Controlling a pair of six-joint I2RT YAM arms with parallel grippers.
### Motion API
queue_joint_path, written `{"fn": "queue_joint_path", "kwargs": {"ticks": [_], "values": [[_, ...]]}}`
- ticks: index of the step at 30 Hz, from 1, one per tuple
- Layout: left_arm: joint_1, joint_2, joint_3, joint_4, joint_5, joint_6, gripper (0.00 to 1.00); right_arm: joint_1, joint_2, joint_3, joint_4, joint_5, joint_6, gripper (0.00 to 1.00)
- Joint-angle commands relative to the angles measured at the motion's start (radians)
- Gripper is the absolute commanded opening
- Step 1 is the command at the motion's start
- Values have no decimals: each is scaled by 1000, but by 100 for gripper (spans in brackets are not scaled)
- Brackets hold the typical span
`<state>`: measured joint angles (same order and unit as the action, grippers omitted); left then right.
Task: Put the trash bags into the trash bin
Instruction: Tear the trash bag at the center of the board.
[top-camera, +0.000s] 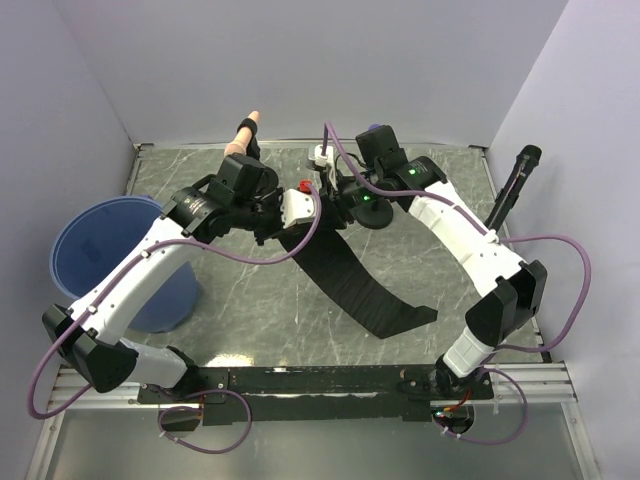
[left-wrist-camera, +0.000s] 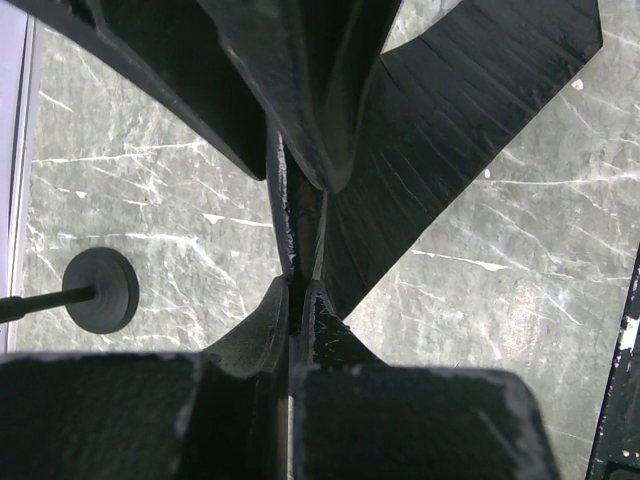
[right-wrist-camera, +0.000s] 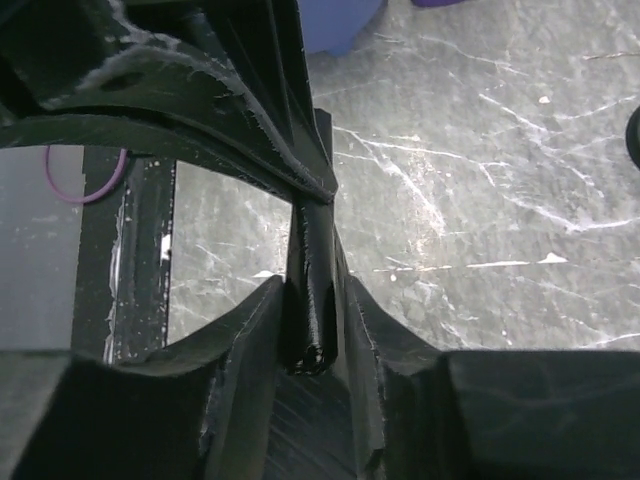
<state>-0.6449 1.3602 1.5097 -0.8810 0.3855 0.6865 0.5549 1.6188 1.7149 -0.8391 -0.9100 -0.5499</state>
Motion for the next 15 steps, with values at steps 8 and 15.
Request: {"fn": "queue_joint_path", "kwargs": {"ticks": [8,15], "values": [[-6,-49,26,53,33,-31,5,2,12,57,-23,-17,-42,0],[11,-130,-134,154,32,-53,39,-10,-23,46,-35,-32,-50,0]]}}
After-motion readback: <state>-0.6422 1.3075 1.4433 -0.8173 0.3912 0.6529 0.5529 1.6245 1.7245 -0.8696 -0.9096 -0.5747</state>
